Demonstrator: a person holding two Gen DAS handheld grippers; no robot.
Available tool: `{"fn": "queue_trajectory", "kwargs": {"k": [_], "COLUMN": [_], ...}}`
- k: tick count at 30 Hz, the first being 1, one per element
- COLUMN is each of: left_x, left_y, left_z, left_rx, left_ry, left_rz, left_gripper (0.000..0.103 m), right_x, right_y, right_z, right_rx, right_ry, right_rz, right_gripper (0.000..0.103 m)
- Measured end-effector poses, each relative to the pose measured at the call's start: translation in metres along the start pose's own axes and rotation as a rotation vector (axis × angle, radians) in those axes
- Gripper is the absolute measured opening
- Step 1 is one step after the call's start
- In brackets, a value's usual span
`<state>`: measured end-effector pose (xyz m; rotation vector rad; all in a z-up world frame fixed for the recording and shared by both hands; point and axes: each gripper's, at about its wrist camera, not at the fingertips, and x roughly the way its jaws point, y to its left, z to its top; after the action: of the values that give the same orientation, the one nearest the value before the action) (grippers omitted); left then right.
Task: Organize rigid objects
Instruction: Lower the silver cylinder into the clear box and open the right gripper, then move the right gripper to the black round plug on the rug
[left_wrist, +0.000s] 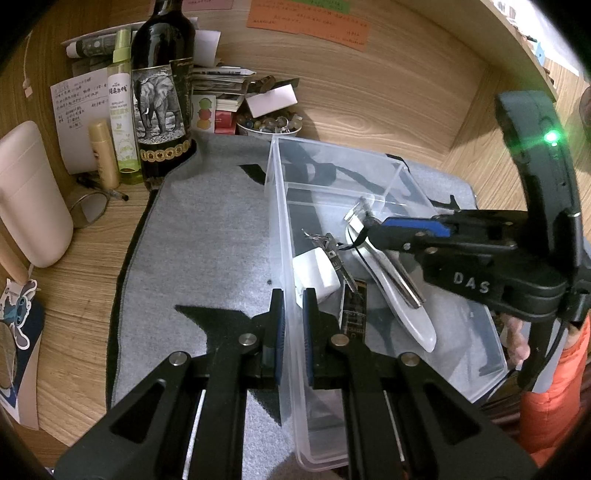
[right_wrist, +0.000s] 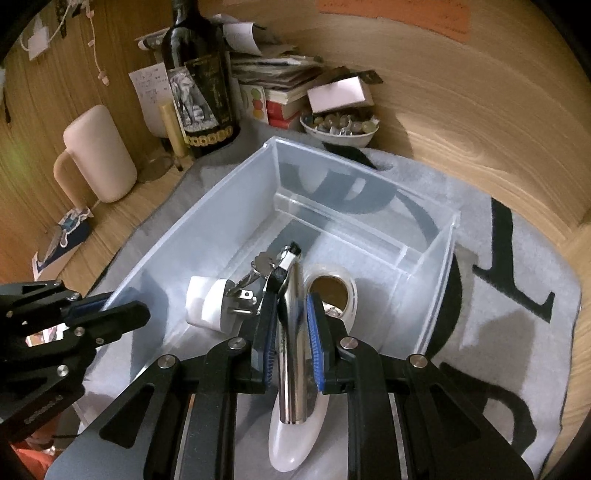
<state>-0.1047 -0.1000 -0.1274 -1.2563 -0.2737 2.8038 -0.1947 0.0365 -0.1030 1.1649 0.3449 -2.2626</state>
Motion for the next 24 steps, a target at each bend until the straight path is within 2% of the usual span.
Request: {"fn": "queue_trajectory", "kwargs": {"k": [2, 11, 15, 18, 20, 22, 24], "left_x": [0.000, 0.000, 0.000, 0.000, 0.000, 0.000, 0.000], "left_y": [-0.001, 0.000, 0.000, 0.000, -0.002, 0.000, -0.001], "left_z": [0.000, 0.000, 0.000, 0.000, -0.001, 0.000, 0.000], "left_rx": [-0.001, 0.000, 0.001, 0.000, 0.001, 0.000, 0.001], "left_ry": [0.000, 0.000, -0.001, -0.001, -0.001, -0.001, -0.001], "left_rz": [0.000, 0.000, 0.000, -0.001, 0.000, -0.001, -0.001], "left_gripper": [0.008, 0.008, 0.008, 0.008, 0.008, 0.008, 0.008], "right_x": [-0.005, -0.047, -0.071, -0.090, -0.099, -0.108, -0.113], "right_y": [-0.001, -0.018, -0.031, -0.044, -0.052, -0.063, -0.072], "right_z": [0.001, -0.002, -0.009, -0.019, -0.025, -0.035, -0.045], "right_rx": [0.004, 0.061, 0.087, 0.114, 0.130, 0.160, 0.190], "right_ry": [-0.016, -0.139, -0.199, -0.235, -0.247, -0.256, -0.254], "right_rz": [-0.009, -0.058, -0.122, -0.182, -0.224, -0.276, -0.303], "right_gripper": [0.019, 0.047, 0.056, 0.058, 0.060, 0.068, 0.069]}}
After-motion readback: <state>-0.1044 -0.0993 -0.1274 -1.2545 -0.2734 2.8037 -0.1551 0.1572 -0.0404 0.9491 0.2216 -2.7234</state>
